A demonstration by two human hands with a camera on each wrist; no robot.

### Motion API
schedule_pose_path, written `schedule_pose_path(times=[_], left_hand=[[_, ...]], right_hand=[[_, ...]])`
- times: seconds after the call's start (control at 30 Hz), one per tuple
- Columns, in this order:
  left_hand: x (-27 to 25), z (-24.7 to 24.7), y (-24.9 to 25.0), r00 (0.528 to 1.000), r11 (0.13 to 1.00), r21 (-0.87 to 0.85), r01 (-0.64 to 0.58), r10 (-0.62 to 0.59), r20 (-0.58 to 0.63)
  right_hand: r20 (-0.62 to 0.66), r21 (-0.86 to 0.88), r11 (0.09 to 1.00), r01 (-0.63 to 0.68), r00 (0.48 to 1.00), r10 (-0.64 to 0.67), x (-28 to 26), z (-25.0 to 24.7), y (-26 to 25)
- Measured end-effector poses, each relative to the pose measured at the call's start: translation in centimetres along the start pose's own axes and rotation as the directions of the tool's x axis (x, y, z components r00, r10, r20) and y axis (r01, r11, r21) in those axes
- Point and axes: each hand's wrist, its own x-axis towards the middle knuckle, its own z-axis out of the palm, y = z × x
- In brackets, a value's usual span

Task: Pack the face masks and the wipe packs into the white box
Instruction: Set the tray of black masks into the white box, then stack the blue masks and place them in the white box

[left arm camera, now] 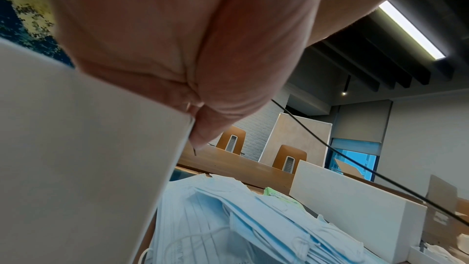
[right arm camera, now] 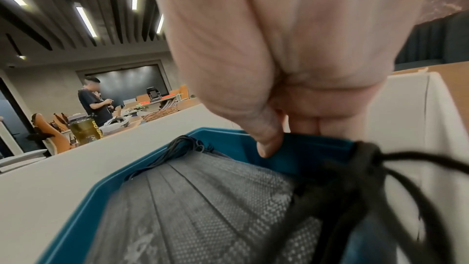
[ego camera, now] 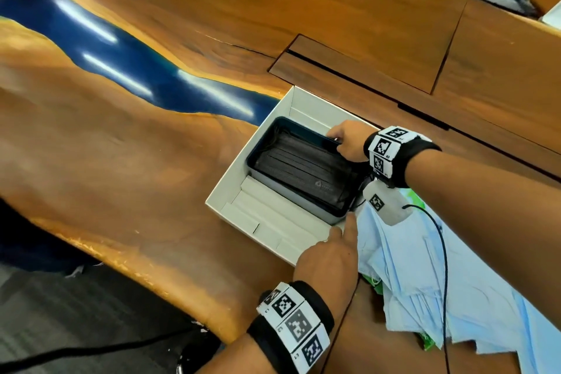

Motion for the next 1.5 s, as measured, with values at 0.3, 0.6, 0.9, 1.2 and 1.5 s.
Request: schedule_pose_path(times=[0.3,0.6,0.9,1.2,1.5], left_hand=[[-0.1,0.6,-0.3,0.999,0.999,-0.019,-0.044,0.043,-0.026],[-0.3,-0.1,-0.3,1.000,1.000,-0.008,-0.009,0.009,0.016],[-0.5,-0.1,-0.3,0.999,1.000,-0.021,-0.013,0.014,0.048],[-0.4,-0.1,-0.8,0.999,0.998,0.057,-0.031,0.029,0.040],[0.4,-0.2,3.2,0.963,0.963,0.266,-0.046,0.113,-0.244]], right_hand=[[0.055,0.038,0.997,-0.064,0.997,0.062,1.1,1.4,0.5],[0.137,0.024,0.998,-0.062,0.989,0.059,0.1,0.2,0.4],[0.187,0.047,0.999,-0.026,0.982,0.017,-3.4,0.4,1.0],[-0.031,0.186,0.982,0.039,0.999,-0.033,-5.9,-1.1,1.6],[-0.262,0.429,0.903,0.017,0.959,0.107,-17.2,-1.3,13.8]])
